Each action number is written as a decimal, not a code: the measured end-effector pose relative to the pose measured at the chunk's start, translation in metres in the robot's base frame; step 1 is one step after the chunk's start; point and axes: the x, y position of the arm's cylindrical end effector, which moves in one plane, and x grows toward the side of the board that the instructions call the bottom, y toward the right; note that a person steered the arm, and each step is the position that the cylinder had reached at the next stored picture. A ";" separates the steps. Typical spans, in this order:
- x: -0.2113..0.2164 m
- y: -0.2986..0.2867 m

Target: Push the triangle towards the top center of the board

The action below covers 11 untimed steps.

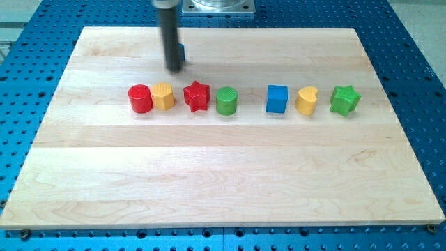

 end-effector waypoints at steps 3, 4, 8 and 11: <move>-0.059 0.071; -0.047 -0.009; -0.071 0.070; -0.008 0.162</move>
